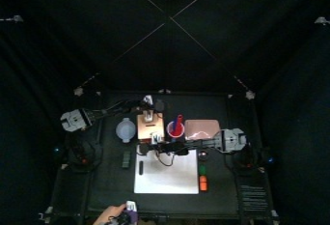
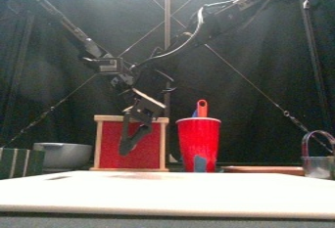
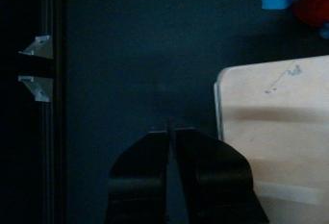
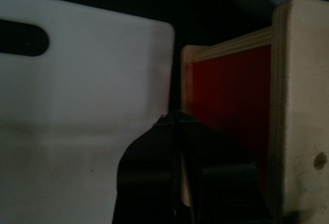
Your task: Close drawer
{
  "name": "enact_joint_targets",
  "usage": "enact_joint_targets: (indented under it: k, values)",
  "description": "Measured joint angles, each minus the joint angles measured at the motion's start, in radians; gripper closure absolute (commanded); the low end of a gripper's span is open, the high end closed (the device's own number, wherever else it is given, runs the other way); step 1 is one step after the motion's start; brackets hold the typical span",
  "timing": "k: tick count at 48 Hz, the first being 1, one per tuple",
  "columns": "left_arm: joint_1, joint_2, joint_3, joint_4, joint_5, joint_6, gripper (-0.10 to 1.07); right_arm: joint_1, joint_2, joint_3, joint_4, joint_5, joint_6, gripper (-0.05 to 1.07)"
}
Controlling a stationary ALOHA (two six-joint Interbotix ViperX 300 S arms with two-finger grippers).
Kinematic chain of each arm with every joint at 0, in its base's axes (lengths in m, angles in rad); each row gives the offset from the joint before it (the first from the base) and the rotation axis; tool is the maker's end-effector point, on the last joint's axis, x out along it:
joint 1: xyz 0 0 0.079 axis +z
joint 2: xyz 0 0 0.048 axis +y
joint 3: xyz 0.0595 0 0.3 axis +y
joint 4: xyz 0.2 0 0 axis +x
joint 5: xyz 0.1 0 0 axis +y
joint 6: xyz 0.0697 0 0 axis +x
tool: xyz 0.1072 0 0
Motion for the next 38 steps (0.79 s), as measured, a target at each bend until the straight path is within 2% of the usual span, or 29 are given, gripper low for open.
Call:
enact_joint_targets:
  k: [12, 23, 28, 38]
  values:
    - [0.006, 0.002, 0.0, 0.003, -0.018, -0.008, 0.49, -0.008, 0.012, -0.017, 0.017, -0.002, -0.002, 0.84]
    - [0.009, -0.014, 0.0, 0.0, -0.084, -0.012, 0.49, 0.026, -0.023, -0.002, 0.167, -0.015, 0.0, 0.84]
    - [0.009, -0.057, 0.006, -0.017, -0.092, -0.025, 0.49, 0.052, -0.094, 0.043, 0.23, -0.063, 0.0, 0.84]
    - [0.003, -0.193, 0.074, -0.094, -0.107, -0.031, 0.49, 0.103, -0.241, 0.219, 0.331, -0.206, -0.006, 0.84]
